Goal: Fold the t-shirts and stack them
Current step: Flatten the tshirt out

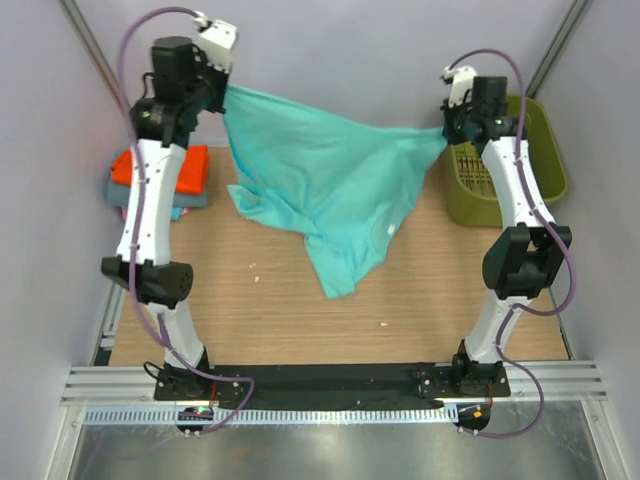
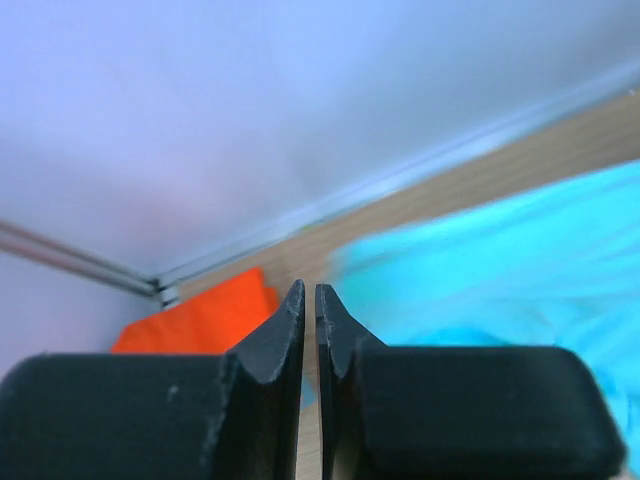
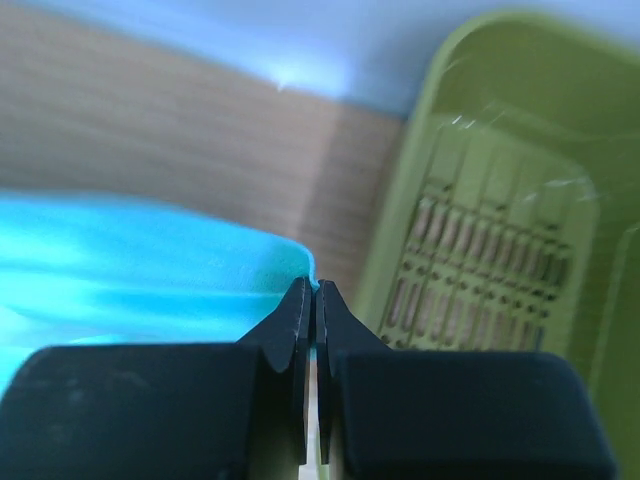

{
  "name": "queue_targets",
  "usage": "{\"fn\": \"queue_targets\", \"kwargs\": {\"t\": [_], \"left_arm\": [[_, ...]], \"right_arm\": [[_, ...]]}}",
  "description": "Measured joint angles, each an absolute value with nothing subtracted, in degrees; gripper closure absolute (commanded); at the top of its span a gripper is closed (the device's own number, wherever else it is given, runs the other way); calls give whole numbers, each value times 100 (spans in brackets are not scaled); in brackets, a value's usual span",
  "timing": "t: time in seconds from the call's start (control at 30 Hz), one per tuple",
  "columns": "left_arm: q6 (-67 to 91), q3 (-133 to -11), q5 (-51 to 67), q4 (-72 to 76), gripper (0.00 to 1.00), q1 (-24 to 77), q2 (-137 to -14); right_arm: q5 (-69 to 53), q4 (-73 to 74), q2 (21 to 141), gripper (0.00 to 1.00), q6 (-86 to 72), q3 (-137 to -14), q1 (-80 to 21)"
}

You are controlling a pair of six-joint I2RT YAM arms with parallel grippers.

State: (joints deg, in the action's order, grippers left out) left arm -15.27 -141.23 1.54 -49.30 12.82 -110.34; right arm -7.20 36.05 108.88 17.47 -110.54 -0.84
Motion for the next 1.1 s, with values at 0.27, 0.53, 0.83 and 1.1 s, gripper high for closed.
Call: {"fn": "queue_targets", "kwargs": {"t": [0.27,0.53,0.83,1.1], "left_arm": [[-1529,-12884,777,-5006,92,681,-9697],[-1470,-10930,1492,-5050,66,672,-8586],[-661,-9741,2585,-4296,56,1240,-9391],[-1653,-10342,2338,-3946,57,2770,-11710]], "right_arm": [[-878,3922,10047,99,1173,-11789,97],[-1367,4080,8374,99,993,-10659,82],[-1594,4313,7964,99,993,-9317,82],[-1555,4383,8020,99,1015,-8949,82]]}}
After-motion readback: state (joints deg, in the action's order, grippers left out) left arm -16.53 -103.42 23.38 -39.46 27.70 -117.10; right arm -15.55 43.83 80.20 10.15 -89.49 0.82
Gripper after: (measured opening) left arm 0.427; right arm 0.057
